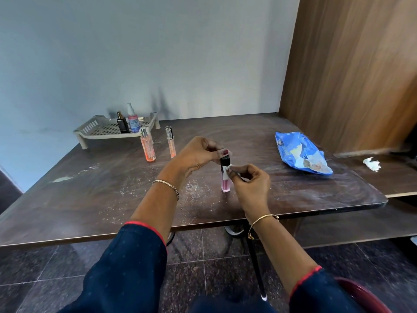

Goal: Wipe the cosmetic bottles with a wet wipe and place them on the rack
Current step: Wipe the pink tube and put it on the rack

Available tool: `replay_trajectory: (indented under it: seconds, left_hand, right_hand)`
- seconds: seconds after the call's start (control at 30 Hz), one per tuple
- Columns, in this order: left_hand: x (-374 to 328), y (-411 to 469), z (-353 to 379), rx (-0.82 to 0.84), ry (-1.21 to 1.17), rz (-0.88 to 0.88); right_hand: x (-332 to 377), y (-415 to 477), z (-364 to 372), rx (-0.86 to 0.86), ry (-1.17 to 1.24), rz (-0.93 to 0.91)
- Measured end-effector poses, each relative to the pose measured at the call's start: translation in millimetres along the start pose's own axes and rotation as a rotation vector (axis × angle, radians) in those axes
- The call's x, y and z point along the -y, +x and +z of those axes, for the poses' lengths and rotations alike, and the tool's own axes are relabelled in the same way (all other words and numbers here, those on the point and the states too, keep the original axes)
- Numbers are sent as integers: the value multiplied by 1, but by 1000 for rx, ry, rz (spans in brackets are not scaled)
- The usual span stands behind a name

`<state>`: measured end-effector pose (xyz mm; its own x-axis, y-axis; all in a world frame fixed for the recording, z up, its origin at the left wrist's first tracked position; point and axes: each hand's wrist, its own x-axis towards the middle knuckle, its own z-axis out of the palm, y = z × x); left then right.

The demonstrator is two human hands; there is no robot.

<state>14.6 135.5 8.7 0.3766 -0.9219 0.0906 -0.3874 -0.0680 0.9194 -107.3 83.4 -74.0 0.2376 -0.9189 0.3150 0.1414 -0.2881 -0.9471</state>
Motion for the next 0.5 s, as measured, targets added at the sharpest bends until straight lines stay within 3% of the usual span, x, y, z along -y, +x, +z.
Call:
replay_trajectory:
  seconds: [0.17, 0.33, 0.5]
  left_hand:
    - [-6, 4, 2, 17, 132, 72]
    - [2, 0, 13, -221, 350, 179]
    - [9, -14, 17, -274, 192, 149]
  right_hand:
    - [8, 1, 2, -59, -63, -96]
    - [7, -4, 5, -93, -133, -115]
    - [0, -7, 0, -59, -182, -93]
